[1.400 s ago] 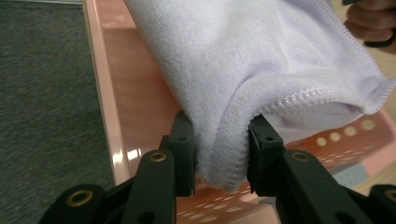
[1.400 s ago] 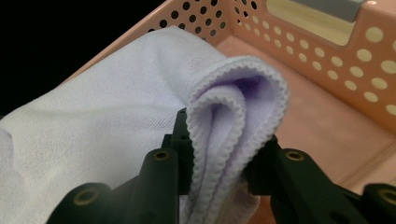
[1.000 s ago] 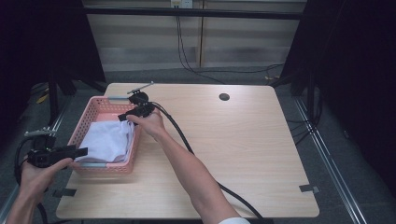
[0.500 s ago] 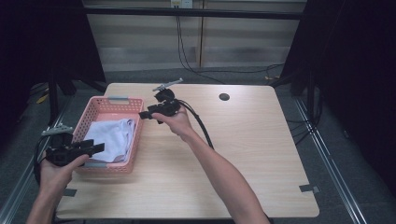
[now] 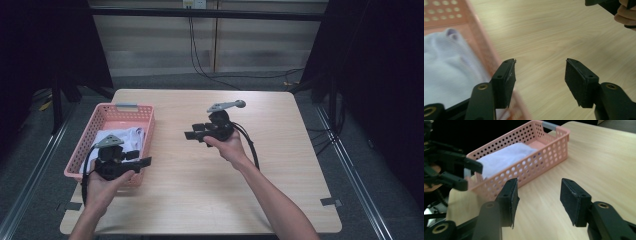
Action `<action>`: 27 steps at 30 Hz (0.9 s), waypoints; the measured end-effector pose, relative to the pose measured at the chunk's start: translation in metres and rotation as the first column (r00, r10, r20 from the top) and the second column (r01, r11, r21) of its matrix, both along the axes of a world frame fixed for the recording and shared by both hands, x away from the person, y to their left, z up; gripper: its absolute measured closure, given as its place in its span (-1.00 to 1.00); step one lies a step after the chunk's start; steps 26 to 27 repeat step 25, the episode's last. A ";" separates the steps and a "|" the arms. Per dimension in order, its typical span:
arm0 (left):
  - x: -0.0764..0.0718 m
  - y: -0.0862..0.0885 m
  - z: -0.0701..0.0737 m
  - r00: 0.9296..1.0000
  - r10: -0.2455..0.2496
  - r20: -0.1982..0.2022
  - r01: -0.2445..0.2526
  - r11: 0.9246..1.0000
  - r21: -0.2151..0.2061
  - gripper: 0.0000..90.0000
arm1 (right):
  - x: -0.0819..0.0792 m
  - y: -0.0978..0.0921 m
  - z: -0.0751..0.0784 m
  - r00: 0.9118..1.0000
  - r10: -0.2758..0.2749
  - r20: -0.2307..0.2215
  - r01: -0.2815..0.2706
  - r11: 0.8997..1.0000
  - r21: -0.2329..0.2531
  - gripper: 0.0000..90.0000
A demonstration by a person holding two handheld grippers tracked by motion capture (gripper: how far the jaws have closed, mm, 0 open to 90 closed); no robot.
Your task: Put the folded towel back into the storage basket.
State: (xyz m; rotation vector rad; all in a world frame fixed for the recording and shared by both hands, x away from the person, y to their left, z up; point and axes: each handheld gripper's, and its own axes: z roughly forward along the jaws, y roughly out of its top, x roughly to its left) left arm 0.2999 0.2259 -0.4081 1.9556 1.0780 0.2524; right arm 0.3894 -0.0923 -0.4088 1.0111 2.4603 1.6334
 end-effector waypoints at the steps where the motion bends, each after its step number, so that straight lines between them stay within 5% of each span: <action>1: -0.002 -0.006 -0.001 1.000 -0.006 0.000 0.006 1.000 -0.002 -0.09 | -0.005 -0.007 -0.002 1.000 0.002 0.003 -0.002 1.000 -0.005 0.08; 8: -0.017 -0.044 -0.020 0.998 -0.063 -0.005 0.063 0.998 0.009 -0.12 | -0.056 -0.061 -0.024 0.999 -0.033 0.001 0.033 0.996 -0.082 0.01; 13: -0.033 -0.061 -0.041 0.994 -0.087 -0.060 0.088 0.996 0.026 -0.19 | -0.090 -0.097 -0.035 0.996 -0.091 -0.014 0.089 0.993 -0.083 0.00; 18: -0.050 -0.061 -0.050 0.993 -0.096 -0.075 0.097 0.995 0.017 -0.22 | -0.116 -0.123 -0.044 0.990 -0.137 -0.017 0.134 0.985 -0.113 -0.02; 21: -0.060 -0.056 -0.059 0.991 -0.110 -0.081 0.112 0.993 0.022 -0.22 | -0.133 -0.144 -0.051 0.979 -0.201 -0.026 0.197 0.974 -0.113 -0.09; 27: -0.061 -0.053 -0.065 0.991 -0.081 -0.104 0.082 0.997 0.009 -0.22 | -0.138 -0.156 -0.058 0.970 -0.242 -0.033 0.236 0.965 -0.115 -0.15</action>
